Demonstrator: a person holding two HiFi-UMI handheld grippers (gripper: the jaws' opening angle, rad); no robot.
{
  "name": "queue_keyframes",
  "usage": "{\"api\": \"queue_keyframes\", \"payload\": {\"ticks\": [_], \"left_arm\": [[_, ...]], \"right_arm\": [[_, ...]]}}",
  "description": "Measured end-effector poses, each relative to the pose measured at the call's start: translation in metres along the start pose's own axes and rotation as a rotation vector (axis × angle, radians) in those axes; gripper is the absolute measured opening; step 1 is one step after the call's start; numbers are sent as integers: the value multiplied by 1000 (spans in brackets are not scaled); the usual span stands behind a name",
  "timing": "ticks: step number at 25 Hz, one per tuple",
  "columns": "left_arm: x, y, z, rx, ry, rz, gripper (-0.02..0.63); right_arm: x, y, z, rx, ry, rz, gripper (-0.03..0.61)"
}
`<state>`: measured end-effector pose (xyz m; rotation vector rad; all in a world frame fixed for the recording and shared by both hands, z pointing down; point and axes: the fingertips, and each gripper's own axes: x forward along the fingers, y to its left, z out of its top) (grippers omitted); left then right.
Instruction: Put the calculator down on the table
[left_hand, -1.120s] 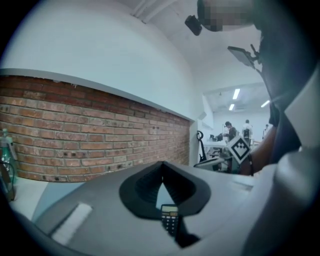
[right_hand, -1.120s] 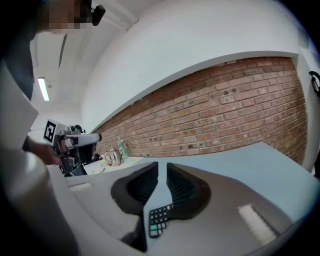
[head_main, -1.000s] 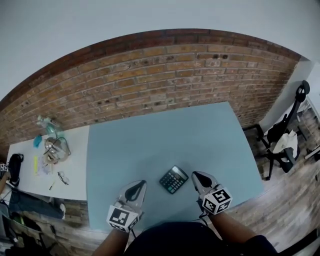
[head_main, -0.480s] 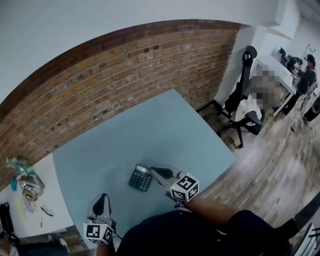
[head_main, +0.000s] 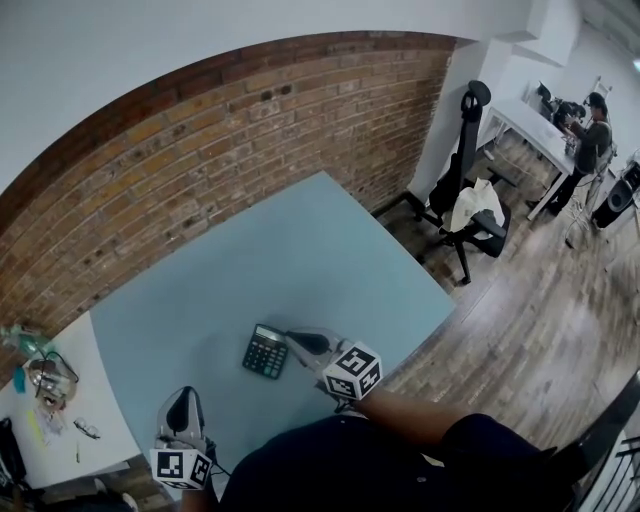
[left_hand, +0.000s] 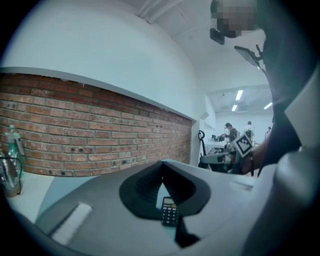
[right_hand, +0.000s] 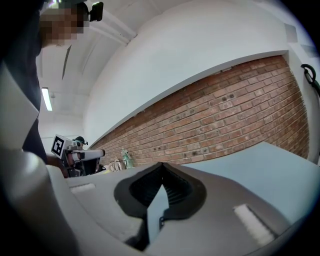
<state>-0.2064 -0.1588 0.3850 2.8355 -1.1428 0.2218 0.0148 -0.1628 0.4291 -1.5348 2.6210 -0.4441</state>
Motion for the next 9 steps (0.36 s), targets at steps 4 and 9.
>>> {"api": "queue_keyframes", "payload": {"ticks": [4, 9], "left_arm": [[-4, 3, -2, -9, 7, 15, 3], [-8, 8, -8, -13, 10, 31, 3]], "right_arm": [[6, 2, 0, 0, 1, 8, 2], [13, 10, 8, -20, -4, 35, 2]]}}
